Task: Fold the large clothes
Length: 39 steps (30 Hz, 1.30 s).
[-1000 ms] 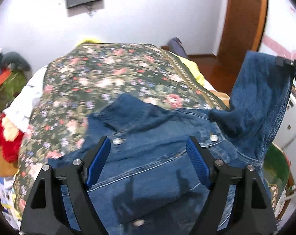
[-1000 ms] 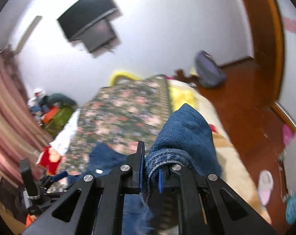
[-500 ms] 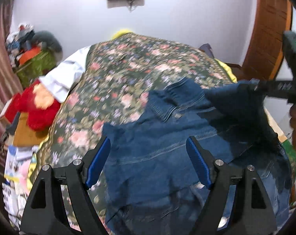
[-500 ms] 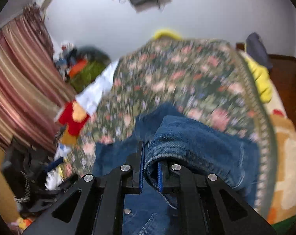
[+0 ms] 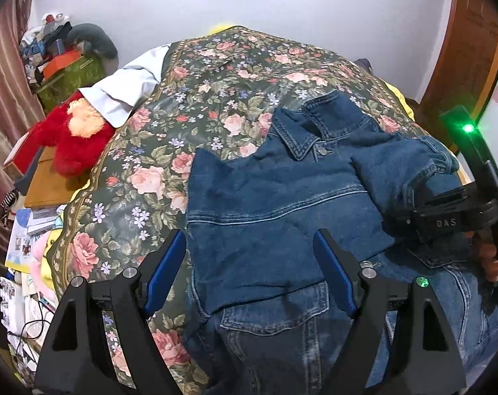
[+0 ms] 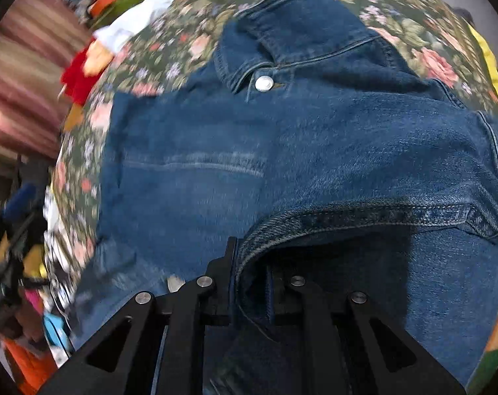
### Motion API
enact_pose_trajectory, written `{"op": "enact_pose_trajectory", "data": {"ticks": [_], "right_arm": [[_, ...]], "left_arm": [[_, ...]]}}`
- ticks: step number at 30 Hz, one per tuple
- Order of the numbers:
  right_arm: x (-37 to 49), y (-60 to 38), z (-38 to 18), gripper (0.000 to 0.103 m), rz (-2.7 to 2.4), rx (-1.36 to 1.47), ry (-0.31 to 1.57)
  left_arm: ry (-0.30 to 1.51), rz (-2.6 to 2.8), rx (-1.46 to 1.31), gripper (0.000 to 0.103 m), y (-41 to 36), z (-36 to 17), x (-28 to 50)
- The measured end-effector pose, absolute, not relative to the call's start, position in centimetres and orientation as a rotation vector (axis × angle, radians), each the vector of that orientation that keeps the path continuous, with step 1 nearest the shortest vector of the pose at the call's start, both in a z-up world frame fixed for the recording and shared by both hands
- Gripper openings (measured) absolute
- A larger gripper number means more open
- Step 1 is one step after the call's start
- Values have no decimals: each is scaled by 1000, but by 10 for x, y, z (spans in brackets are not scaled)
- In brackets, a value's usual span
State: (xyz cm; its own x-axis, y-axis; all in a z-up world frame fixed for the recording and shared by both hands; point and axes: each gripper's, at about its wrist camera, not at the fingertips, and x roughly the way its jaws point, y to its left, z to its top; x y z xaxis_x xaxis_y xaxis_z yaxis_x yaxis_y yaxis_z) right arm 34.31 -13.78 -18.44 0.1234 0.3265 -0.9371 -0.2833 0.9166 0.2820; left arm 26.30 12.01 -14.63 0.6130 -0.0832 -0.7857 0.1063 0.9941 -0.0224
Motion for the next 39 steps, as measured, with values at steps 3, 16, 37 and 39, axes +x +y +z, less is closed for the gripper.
{"op": "enact_pose_trajectory", "data": {"ticks": [3, 16, 37, 39], "right_arm": [[336, -146, -178, 9, 467, 16, 1394], [301, -227, -111, 9, 467, 83, 1279], [307, -341, -178, 12, 210, 46, 1200], [301, -339, -179, 26, 200, -20, 1176]], "left_arm": [[893, -121, 53, 79, 111, -142, 262], [853, -222, 161, 79, 36, -114, 288], [1032, -499, 511, 84, -171, -202, 365], [1009, -505, 531, 85, -172, -202, 364]]}}
